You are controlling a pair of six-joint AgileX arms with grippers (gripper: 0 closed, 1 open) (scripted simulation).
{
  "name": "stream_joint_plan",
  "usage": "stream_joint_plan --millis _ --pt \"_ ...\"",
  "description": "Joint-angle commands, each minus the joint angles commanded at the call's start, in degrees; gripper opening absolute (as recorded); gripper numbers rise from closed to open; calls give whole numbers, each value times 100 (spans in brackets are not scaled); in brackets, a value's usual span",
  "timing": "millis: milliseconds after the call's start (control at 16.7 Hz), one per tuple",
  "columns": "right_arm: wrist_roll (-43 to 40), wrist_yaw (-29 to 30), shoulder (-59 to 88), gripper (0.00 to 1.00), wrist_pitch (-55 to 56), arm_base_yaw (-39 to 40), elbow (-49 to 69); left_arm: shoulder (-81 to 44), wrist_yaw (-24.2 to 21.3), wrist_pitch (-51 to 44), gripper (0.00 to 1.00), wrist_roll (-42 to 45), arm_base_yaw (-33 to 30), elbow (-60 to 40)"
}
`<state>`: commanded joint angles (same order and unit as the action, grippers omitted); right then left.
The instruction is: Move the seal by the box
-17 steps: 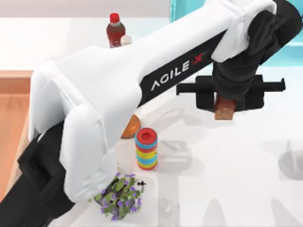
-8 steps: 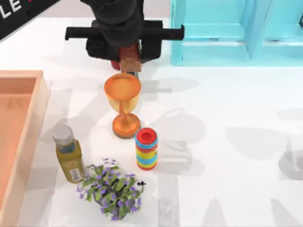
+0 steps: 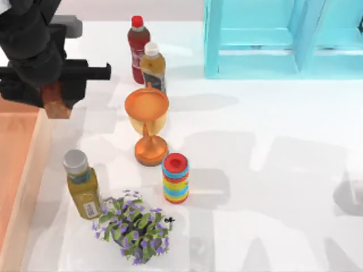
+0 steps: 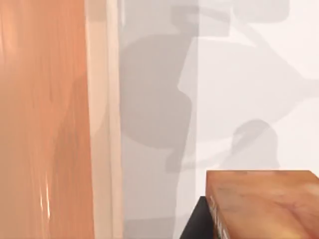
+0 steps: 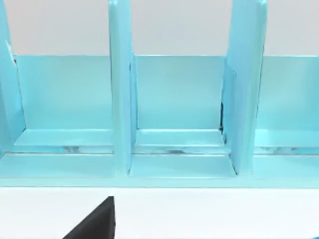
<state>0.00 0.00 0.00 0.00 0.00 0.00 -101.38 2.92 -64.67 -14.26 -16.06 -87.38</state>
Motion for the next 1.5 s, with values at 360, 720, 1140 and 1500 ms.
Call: stream_joint_plan --millis 360,720,1140,1500 --pt "0 0 0 100 0 0 0 5 -28 24 0 73 51 78" --pt "0 0 0 100 0 0 0 -185 -45 776 0 104 92 598" --pt "0 0 0 100 0 0 0 -369 -59 1397 0 124 126 1043" --pt "0 0 0 100 0 0 0 -369 -59 1397 38 124 126 1043"
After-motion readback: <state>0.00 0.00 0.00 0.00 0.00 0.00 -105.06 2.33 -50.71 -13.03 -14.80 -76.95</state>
